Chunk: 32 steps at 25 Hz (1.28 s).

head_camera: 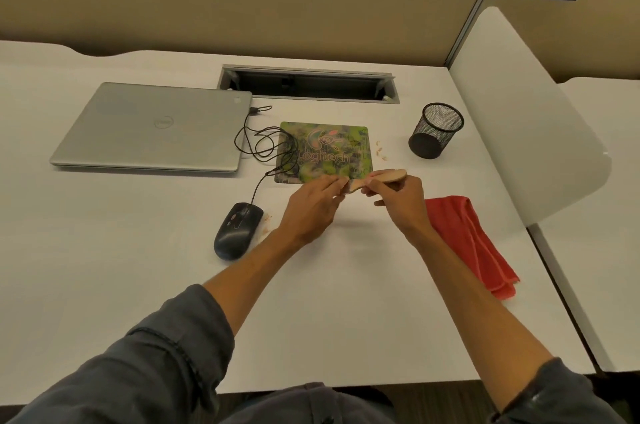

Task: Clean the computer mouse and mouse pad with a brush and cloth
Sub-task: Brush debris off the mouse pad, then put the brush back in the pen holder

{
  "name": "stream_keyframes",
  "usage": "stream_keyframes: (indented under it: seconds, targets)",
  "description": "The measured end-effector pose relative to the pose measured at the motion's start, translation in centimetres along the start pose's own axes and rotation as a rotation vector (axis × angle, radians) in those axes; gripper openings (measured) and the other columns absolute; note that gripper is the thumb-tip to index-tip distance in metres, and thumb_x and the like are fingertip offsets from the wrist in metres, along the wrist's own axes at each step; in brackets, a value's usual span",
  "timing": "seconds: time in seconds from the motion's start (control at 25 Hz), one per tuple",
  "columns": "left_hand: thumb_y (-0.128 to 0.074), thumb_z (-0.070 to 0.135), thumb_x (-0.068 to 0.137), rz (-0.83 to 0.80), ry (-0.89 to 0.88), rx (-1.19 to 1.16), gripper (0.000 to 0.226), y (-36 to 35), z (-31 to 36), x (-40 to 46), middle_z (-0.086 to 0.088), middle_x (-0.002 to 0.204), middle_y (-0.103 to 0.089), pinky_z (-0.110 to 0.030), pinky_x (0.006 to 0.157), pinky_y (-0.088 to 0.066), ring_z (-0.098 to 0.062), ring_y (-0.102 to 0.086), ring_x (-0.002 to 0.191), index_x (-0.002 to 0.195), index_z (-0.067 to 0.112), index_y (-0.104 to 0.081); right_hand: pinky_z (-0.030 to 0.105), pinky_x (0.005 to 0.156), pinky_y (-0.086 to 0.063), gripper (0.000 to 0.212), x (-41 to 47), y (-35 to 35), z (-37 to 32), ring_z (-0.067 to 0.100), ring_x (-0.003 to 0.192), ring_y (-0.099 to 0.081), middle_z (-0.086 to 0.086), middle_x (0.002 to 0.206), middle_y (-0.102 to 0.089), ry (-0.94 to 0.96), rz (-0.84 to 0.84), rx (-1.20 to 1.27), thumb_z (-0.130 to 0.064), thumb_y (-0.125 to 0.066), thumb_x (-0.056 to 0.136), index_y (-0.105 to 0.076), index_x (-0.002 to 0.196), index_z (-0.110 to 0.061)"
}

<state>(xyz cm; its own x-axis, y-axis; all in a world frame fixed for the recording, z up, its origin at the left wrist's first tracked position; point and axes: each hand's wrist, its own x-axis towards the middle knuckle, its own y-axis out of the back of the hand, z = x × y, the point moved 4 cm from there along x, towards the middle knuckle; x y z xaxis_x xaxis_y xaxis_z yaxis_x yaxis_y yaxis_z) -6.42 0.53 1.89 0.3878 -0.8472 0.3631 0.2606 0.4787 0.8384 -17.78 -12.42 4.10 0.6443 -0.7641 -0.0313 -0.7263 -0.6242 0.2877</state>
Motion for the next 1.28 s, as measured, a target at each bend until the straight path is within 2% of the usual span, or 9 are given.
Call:
stream_keyframes:
  seconds: [0.08,0.2,0.32,0.44,0.56,0.76,0.96,1.12,1.28]
  targets:
    - [-0.054,0.014,0.094,0.009,-0.051,0.031,0.032,0.1,0.1,0.9,-0.013,0.115,-0.065,-0.041,0.069,-0.055,-0.033,-0.063,0.093,0.125,0.006,-0.060,0.028,0.062,-0.058,0.012,0.4,1.0,-0.2,0.013,0.072,-0.070,-0.004,0.075,-0.074,0.032,-0.029,-0.035,-0.018,-0.073,0.082,-0.074,0.080,-0.029]
    - [-0.052,0.010,0.095,0.027,-0.079,0.034,0.032,0.0,0.2,2.4,-0.014,0.121,-0.064,-0.043,0.069,-0.056,-0.034,-0.063,0.097,0.126,0.005,-0.059,0.032,0.064,-0.060,0.012,1.1,3.0,-0.4,0.018,0.071,-0.068,-0.002,0.078,-0.074,0.079,-0.005,-0.071,-0.024,-0.083,0.073,-0.077,0.083,-0.024]
    - [-0.048,0.020,0.098,-0.031,-0.024,-0.031,0.042,-1.1,0.5,4.2,-0.010,0.139,-0.052,-0.044,0.088,-0.052,-0.030,-0.055,0.117,0.139,0.010,-0.047,0.033,0.068,-0.061,0.017,2.0,4.9,-0.9,0.013,0.072,-0.069,-0.002,0.079,-0.074,0.113,0.100,-0.056,-0.025,-0.084,0.074,-0.077,0.088,-0.018]
    - [-0.043,0.040,0.097,-0.155,0.119,0.005,0.062,-3.5,-0.5,4.8,-0.009,0.154,-0.031,-0.039,0.110,-0.031,-0.026,-0.031,0.140,0.150,0.015,-0.024,0.024,0.066,-0.056,0.022,3.6,8.0,-2.6,0.008,0.067,-0.068,-0.004,0.075,-0.073,0.206,0.304,-0.074,-0.035,-0.082,0.076,-0.077,0.084,-0.015]
    - [-0.034,0.051,0.098,-0.259,0.178,0.093,0.065,-5.6,-2.2,3.9,-0.009,0.157,-0.023,-0.039,0.116,-0.018,-0.025,-0.018,0.145,0.150,0.015,-0.023,0.019,0.062,-0.053,0.033,5.7,11.3,-4.6,0.009,0.064,-0.066,-0.001,0.072,-0.072,0.296,0.454,-0.204,-0.044,-0.072,0.083,-0.076,0.086,-0.011]
    - [-0.028,0.051,0.099,-0.267,0.164,0.101,0.060,-7.1,-3.6,2.5,-0.006,0.157,-0.025,-0.035,0.117,-0.010,-0.022,-0.017,0.145,0.149,0.017,-0.029,0.034,0.069,-0.057,0.032,9.7,15.1,-6.1,0.022,0.073,-0.069,0.007,0.082,-0.074,0.329,0.580,-0.400,-0.037,-0.066,0.089,-0.074,0.094,-0.006]
    - [-0.031,0.049,0.099,-0.237,0.165,0.062,0.058,-7.3,-3.8,2.1,-0.003,0.158,-0.023,-0.034,0.118,-0.008,-0.020,-0.016,0.146,0.149,0.019,-0.029,0.029,0.079,-0.049,0.030,12.5,15.8,-4.8,0.023,0.081,-0.068,0.008,0.090,-0.074,0.255,0.576,-0.604,-0.034,-0.062,0.092,-0.072,0.099,-0.007]
    - [-0.032,0.048,0.099,-0.232,0.165,0.063,0.057,-7.3,-3.8,2.1,-0.004,0.157,-0.024,-0.033,0.118,-0.008,-0.020,-0.016,0.146,0.148,0.018,-0.031,0.022,0.078,-0.043,0.024,14.3,15.1,-3.0,0.022,0.082,-0.067,0.012,0.092,-0.075,0.110,0.531,-0.551,-0.025,-0.064,0.090,-0.072,0.101,-0.005]
    - [-0.032,0.048,0.099,-0.231,0.164,0.069,0.057,-7.2,-3.7,2.1,-0.004,0.157,-0.025,-0.033,0.118,-0.008,-0.020,-0.017,0.145,0.148,0.018,-0.031,0.037,0.090,-0.053,0.020,14.9,15.1,-0.8,0.025,0.086,-0.071,0.012,0.090,-0.075,-0.020,0.493,-0.418,-0.018,-0.065,0.085,-0.073,0.097,-0.006]
